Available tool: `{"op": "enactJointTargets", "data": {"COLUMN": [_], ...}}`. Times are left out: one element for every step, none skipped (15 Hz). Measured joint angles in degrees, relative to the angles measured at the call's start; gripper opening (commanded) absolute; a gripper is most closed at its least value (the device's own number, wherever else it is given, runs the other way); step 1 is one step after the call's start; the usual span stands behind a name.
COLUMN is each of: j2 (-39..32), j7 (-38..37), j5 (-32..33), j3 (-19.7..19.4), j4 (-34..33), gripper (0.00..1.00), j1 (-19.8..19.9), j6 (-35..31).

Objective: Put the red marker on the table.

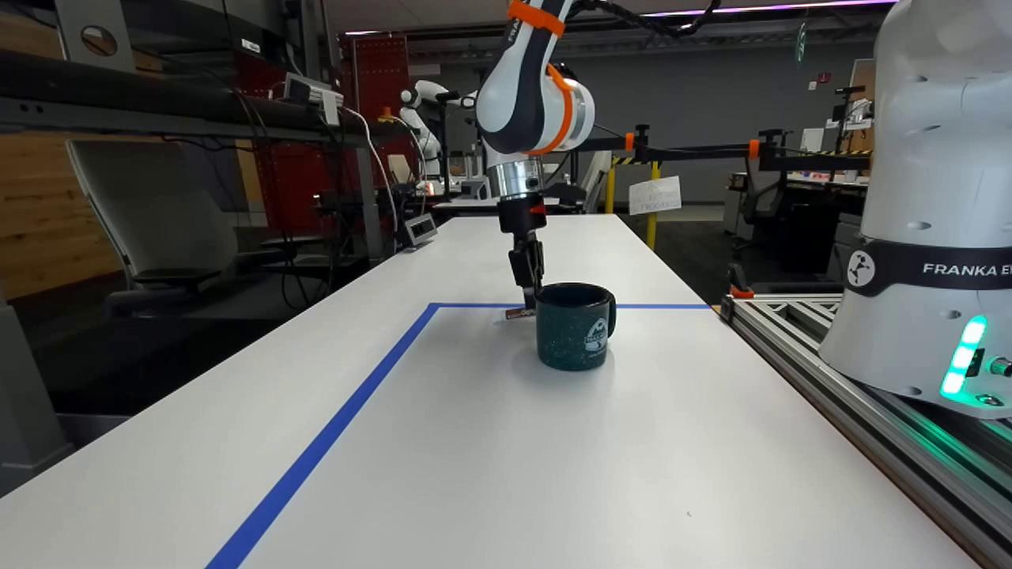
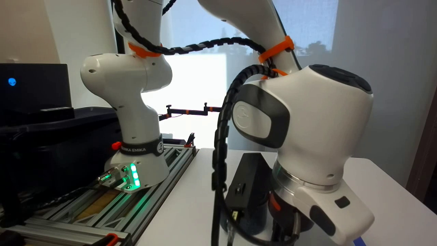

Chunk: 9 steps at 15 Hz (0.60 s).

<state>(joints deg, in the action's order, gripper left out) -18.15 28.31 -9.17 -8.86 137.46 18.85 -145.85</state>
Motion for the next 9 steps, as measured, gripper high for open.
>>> {"op": "enactJointTargets", "data": {"j2": [0.53, 1.28, 2.37, 3.63, 5.09, 6.58, 8.12, 9.60, 11.00], "j7": [-0.72, -1.69, -2.86, -4.00, -5.34, -6.69, -8.21, -9.88, -11.72], "j5": [0.46, 1.10, 1.95, 2.86, 3.95, 5.07, 6.45, 7.81, 9.24], "j3": [0.01, 0.00, -0.03, -0.15, -0.30, -0.43, -0.56, -0.69, -0.75], "j4": [-0.52, -1.07, -1.62, -2.20, -2.71, -3.17, -3.59, -3.82, -3.84], "gripper": [0.82, 0.88, 0.97, 1.00, 1.00, 1.00, 1.00, 1.00, 1.00], "j1": [-0.18, -0.37, -0.62, -0.98, -1.40, -1.81, -2.27, -2.77, -3.29], "j6": [1.89, 3.94, 6.20, 8.56, 10.78, 12.92, 15.07, 16.90, 18.41]}}
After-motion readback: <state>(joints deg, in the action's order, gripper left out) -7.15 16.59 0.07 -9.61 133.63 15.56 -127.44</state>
